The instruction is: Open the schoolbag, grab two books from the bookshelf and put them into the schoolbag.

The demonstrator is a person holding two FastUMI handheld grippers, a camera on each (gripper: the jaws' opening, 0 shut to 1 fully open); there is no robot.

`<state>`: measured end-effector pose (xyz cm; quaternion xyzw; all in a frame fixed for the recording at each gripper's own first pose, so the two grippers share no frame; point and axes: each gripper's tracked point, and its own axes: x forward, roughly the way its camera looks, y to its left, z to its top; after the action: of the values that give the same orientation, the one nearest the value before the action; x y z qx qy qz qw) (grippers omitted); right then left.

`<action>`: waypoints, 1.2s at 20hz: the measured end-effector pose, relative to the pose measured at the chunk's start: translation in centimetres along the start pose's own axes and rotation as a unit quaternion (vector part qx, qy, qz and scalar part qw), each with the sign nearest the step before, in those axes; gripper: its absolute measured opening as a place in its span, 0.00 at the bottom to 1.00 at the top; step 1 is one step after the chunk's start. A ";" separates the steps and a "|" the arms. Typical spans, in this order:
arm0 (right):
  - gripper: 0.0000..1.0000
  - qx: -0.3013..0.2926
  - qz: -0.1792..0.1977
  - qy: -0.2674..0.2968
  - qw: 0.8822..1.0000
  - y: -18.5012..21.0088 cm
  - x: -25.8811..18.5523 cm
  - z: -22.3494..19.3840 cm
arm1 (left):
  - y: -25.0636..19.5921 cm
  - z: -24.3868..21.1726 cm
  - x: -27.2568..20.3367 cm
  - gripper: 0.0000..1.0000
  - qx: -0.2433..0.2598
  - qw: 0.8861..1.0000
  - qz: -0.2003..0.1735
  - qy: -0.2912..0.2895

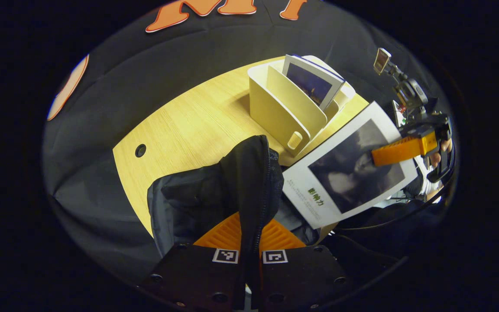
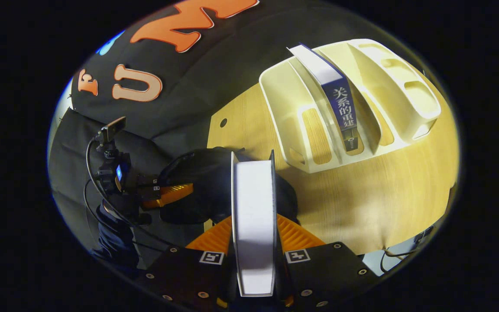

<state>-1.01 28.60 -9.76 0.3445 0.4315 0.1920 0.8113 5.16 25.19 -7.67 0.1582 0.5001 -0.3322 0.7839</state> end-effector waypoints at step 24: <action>0.37 0.102 0.071 -0.075 0.989 5.8 17.1 0.0 | -0.5 2.5 -2.0 0.06 -0.029 0.999 -0.001 -0.043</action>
<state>8.40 43.01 -15.26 0.4688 0.3613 0.1772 0.7863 5.96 24.04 -4.76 0.1206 0.4753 -0.3245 0.8088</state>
